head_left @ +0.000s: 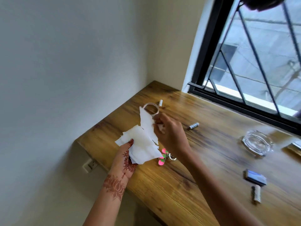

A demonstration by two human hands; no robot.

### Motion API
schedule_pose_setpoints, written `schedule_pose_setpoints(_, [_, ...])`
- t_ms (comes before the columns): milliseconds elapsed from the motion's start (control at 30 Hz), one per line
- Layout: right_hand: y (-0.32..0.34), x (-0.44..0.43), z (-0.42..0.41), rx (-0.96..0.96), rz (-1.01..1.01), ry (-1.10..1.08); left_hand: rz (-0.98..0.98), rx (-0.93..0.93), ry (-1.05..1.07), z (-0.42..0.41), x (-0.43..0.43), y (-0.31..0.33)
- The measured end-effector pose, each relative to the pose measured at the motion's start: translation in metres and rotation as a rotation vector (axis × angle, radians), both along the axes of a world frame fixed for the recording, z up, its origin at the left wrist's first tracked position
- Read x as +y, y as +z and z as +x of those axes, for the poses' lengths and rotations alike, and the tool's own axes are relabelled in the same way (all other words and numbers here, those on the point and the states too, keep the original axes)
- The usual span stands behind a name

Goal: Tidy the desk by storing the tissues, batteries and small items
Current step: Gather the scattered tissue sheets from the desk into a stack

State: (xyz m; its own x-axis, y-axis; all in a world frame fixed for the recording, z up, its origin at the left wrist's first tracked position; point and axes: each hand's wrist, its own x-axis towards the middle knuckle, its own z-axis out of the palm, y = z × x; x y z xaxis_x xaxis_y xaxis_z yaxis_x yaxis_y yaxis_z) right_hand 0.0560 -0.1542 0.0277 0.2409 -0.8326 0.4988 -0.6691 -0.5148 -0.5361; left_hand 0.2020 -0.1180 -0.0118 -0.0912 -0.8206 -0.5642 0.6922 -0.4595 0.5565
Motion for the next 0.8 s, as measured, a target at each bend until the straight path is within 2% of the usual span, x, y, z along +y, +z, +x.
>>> schedule_pose_setpoints(67, [-0.001,0.019,-0.007,0.064,0.022,0.043,-0.036,0.0,-0.029,-0.017,0.002,0.005])
schedule_pose_setpoints(267, [-0.016,0.067,-0.026,0.013,0.198,-0.029,-0.146,0.059,-0.092,-0.063,0.018,0.011])
schedule_pose_setpoints(400, [-0.024,0.092,-0.045,0.034,0.232,-0.107,-0.14,0.107,-0.153,-0.09,0.031,0.012])
schedule_pose_setpoints(500, [-0.025,0.107,-0.062,-0.014,0.276,-0.158,-0.089,0.056,-0.26,-0.113,0.04,0.01])
schedule_pose_setpoints(633, [-0.026,0.128,-0.092,-0.099,0.301,-0.258,0.006,0.005,-0.348,-0.142,0.048,0.003])
schedule_pose_setpoints(800, [-0.029,0.154,-0.138,-0.222,0.211,-0.522,-0.022,0.061,-0.4,-0.179,0.061,0.001])
